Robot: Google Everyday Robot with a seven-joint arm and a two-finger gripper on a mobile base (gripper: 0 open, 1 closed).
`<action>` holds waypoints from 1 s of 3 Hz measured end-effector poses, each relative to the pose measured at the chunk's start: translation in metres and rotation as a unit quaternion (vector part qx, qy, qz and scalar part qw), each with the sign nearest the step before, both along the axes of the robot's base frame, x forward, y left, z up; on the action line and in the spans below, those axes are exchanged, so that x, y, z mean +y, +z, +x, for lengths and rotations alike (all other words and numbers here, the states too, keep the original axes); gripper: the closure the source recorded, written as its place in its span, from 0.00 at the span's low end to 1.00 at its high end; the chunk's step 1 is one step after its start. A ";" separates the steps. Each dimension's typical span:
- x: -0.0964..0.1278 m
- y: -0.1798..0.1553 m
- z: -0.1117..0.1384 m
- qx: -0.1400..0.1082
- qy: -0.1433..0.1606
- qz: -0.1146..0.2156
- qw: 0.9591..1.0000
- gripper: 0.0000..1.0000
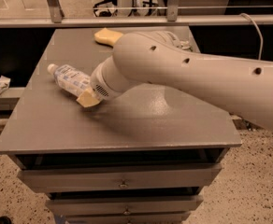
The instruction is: Move blue plastic bottle near 7up can
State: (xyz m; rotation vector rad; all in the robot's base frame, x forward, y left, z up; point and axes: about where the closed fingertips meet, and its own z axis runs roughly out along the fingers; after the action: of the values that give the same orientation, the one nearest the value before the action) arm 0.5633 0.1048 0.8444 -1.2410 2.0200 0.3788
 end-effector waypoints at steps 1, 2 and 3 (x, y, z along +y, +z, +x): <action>-0.057 -0.007 0.010 0.012 -0.022 0.032 0.999 1.00; -0.122 0.004 0.011 0.020 -0.033 0.037 0.999 1.00; -0.155 0.023 -0.002 0.068 -0.012 0.025 0.997 1.00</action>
Offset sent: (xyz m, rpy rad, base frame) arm -0.0030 -0.2098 0.0060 0.0425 0.1376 -0.0650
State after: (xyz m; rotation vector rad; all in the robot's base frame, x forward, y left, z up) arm 0.5617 -0.0501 0.8674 -1.1870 2.1249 0.5104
